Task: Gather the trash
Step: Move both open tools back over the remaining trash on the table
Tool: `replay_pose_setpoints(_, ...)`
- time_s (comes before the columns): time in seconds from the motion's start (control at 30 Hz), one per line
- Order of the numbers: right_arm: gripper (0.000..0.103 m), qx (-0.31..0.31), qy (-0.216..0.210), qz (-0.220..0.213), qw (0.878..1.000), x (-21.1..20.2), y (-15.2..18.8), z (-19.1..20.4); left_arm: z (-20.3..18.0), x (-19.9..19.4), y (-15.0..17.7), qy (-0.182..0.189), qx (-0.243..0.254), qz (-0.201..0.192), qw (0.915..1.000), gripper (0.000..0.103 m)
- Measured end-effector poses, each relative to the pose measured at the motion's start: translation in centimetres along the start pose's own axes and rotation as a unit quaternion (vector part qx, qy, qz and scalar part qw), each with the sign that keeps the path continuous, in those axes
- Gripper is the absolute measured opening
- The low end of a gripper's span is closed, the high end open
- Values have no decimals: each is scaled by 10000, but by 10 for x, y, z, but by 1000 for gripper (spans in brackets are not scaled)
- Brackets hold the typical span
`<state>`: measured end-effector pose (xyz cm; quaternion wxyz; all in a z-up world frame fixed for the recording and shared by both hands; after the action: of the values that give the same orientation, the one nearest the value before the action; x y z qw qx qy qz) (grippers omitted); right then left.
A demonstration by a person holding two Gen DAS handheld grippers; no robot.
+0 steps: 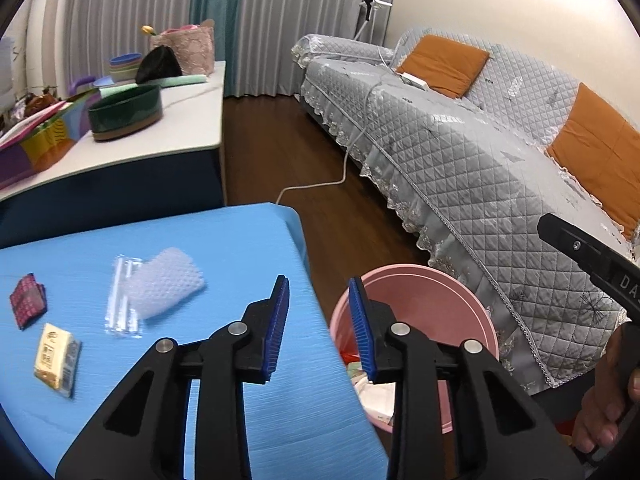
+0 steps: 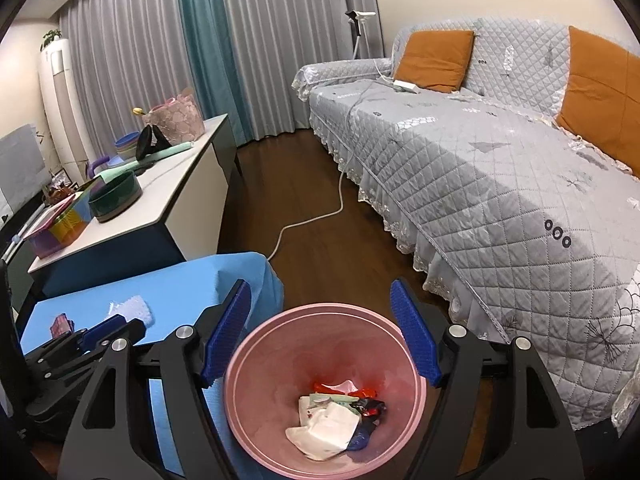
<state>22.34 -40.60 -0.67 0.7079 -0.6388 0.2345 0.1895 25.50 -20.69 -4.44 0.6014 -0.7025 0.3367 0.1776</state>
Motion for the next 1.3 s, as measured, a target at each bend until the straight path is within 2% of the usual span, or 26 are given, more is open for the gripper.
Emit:
replay_pose_setpoints(0.17, 69, -73, -63, -109, 9999, -6, -5, 14, 21, -20, -8, -88, -52, -143, 9998, 24)
replay_pose_setpoints(0.47, 62, -180, -185, -181, 9995, -9, -9, 43, 72, -59, -24, -347, -204, -435, 9982, 22)
replay_pose_setpoints(0.77, 44, -214, -482, -248, 9983, -9, -11, 84, 154, -101, -39, -751, -502, -714, 9933, 22)
replay_pose_setpoints(0.93, 35, -211, -707, -167, 9971, -4, -9, 111, 207, -120, -46, -999, -692, -827, 9891, 20)
replay_pose_setpoints(1.0, 32, -247, -785, -162, 9965, -2, -8, 124, 228, -127, -48, -1100, -761, -871, 9872, 15)
replay_pose_setpoints(1.3, 30, -457, -1109, -31, 9928, 16, -1, 181, 318, -144, -55, -1536, -1235, -958, 9757, 15)
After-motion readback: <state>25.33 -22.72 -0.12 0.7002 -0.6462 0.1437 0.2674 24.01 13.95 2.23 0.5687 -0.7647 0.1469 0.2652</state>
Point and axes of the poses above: each gripper's, at about its wrist camera, not at the fingertips, and x roughly the way its jaws point, z to its left, y to its underside, the point moved 10 cm from there along x, roughly the way its jaws point, and after that the axes turned 6 degrees about -x, right-handed, at the moved point
